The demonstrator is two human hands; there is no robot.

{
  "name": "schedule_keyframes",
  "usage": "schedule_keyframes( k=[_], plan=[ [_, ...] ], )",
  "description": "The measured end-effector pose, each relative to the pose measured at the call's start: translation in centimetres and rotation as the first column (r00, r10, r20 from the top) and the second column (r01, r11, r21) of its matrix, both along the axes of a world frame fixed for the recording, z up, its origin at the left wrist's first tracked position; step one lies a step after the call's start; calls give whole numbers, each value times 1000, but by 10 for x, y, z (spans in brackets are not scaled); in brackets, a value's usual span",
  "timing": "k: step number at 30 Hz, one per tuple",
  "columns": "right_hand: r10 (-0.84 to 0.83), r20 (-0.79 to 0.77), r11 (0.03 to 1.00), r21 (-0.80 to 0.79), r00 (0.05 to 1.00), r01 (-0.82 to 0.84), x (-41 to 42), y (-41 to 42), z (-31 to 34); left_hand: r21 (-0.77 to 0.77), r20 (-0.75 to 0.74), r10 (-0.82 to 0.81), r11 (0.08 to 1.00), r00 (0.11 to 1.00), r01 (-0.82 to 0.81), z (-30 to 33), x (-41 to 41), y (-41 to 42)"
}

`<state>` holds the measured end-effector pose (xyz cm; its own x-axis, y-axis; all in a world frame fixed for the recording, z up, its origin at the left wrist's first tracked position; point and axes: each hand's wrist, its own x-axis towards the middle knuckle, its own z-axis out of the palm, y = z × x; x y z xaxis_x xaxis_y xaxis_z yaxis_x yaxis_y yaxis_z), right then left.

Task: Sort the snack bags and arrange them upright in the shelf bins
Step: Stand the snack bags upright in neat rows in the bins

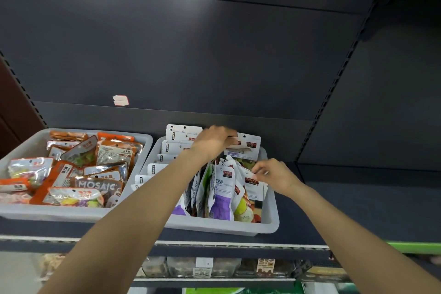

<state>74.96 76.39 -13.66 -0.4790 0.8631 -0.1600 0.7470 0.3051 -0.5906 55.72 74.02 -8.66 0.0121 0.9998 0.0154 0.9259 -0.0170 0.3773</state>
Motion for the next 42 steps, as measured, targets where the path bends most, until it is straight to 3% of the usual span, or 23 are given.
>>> schedule_keyframes(
  k=[5,9,12,14,18,21,24,29,32,34,36,39,42],
  plan=[
    [9,-28,1000,11,1000,-8,8,1,-1,-10,119,-54,998,991,55,-8,5,8],
    [-27,-49,999,16,998,28,9,4,-5,-30,69,-34,999,997,36,-23,6,21],
    [-65,-43,998,12,997,66,7,7,-7,-53,115,-30,998,993,36,-39,14,28],
    [-81,-40,997,12,996,81,6,10,-9,-4,150,-16,1000,989,17,-43,19,32],
    [-129,-65,992,4,990,129,7,18,-9,177,56,-105,980,993,93,-48,16,23],
    [-162,-118,987,-26,980,160,7,21,-11,107,22,-210,973,978,206,-60,8,4],
    [-205,-199,978,-73,958,194,9,26,-16,19,-53,-186,982,981,188,-69,4,-6],
    [-407,-341,897,-325,847,301,13,32,-18,-142,166,-114,980,979,138,-78,4,-15],
    [-489,-359,855,-380,795,354,15,34,-19,-108,110,-60,992,992,72,-77,1,-13],
    [-470,-347,874,-309,811,375,15,36,-20,-88,-1,-79,993,997,79,-75,0,-10],
    [-379,-269,925,-87,885,370,13,39,-18,-93,-76,-133,988,988,125,-71,-2,-10],
    [-250,-58,935,246,966,257,8,44,-14,-105,-88,-211,974,973,202,-67,-11,-14],
    [-207,113,919,364,972,153,-4,47,-10,-99,-40,-240,967,970,235,-68,-22,-22]
  ],
)
